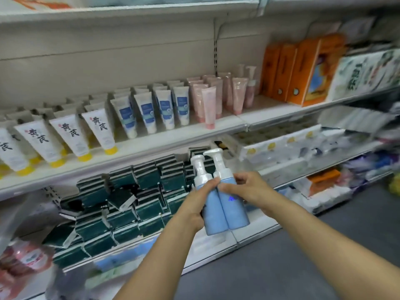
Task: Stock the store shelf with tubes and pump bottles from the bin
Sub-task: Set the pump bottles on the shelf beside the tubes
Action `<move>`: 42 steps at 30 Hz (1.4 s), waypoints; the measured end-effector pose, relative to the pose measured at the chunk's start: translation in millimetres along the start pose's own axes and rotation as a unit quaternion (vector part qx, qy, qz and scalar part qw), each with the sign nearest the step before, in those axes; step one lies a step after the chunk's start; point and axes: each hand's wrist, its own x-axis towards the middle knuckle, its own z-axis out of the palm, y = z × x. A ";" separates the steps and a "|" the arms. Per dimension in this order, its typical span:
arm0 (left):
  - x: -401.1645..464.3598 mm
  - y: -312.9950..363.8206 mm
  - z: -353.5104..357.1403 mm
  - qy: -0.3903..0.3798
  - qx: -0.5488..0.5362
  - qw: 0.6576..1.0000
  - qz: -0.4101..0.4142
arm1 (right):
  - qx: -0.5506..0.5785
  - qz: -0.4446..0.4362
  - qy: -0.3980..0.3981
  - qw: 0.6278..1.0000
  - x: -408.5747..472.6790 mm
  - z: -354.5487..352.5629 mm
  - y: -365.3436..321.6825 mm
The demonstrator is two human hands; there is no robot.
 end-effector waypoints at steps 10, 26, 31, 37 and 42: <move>63.7 20.7 59.3 -0.032 0.033 0.999 -0.002 | 0.022 -0.023 0.090 0.995 37.5 -62.3 -5.1; 196.7 90.5 154.7 -0.099 0.064 0.992 0.045 | 0.020 -0.049 0.170 0.984 154.7 -177.3 -43.2; 237.0 112.8 181.3 -0.111 0.068 0.990 0.056 | 0.017 -0.058 0.201 0.978 201.3 -209.5 -54.3; 267.1 119.3 210.3 -0.104 0.060 0.992 0.043 | 0.021 -0.086 0.213 0.973 240.8 -252.1 -61.2; 289.2 124.1 237.4 -0.076 0.039 0.996 0.029 | -0.006 -0.132 0.220 0.966 287.5 -294.2 -67.2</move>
